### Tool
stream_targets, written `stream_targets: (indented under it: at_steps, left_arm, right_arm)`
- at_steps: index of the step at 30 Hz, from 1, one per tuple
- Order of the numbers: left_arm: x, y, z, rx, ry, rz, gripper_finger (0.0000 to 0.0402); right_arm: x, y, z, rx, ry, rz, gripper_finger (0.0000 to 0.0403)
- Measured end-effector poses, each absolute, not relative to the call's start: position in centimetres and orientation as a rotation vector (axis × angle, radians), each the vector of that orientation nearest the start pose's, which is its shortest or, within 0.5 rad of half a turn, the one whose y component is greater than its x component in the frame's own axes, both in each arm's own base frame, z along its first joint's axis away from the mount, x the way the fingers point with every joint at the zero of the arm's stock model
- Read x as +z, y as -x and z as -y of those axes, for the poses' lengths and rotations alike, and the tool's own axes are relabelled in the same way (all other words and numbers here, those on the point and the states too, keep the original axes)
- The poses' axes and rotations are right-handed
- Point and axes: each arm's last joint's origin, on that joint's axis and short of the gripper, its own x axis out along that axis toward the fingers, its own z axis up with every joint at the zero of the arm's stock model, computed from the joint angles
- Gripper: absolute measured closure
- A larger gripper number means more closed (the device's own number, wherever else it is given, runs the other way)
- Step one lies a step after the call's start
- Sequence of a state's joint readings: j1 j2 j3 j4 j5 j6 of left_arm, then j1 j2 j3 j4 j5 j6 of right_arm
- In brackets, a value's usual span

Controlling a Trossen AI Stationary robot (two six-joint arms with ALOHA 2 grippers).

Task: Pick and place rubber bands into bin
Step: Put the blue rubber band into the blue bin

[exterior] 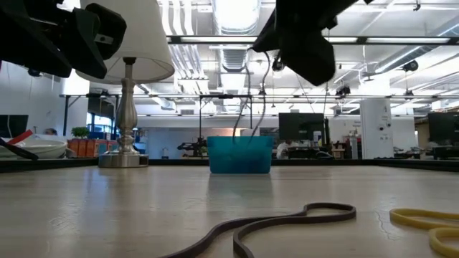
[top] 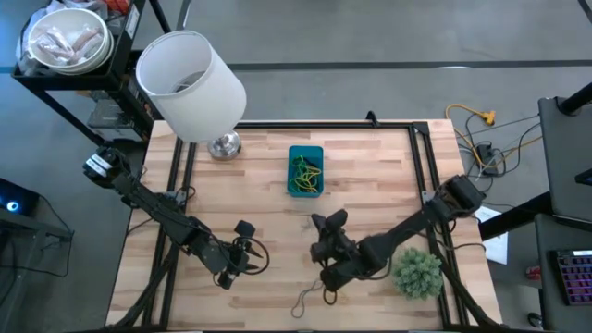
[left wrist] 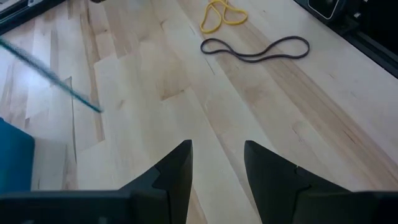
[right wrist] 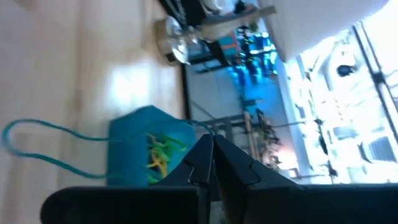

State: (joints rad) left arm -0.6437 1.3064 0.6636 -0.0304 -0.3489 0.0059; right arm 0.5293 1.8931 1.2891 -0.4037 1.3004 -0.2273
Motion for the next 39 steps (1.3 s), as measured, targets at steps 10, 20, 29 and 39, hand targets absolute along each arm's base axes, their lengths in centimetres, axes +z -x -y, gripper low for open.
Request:
stream_targets:
  at_steps: [10,20,29,39]
  left_arm:
    - [19.8,-21.1,14.6,-0.286,-0.332,-0.601,0.0272]
    - [19.7,-21.0,14.6,-0.286,-0.333,-0.603,0.0272]
    - [19.7,-21.0,14.6,-0.285,-0.332,-0.602,0.0272]
    - [19.7,-21.1,14.6,-0.285,-0.331,-0.601,0.0272]
  right_arm:
    - [22.1,-36.8,-13.1,-0.735,1.027,-0.771,0.0394]
    - [24.7,-39.2,-8.4,-0.828,1.024,-0.843,0.0394]
    - [25.0,-40.4,-2.9,-0.826,0.906,-0.903,0.0394]
    - [23.9,-40.4,2.6,-0.76,0.682,-0.956,0.0394]
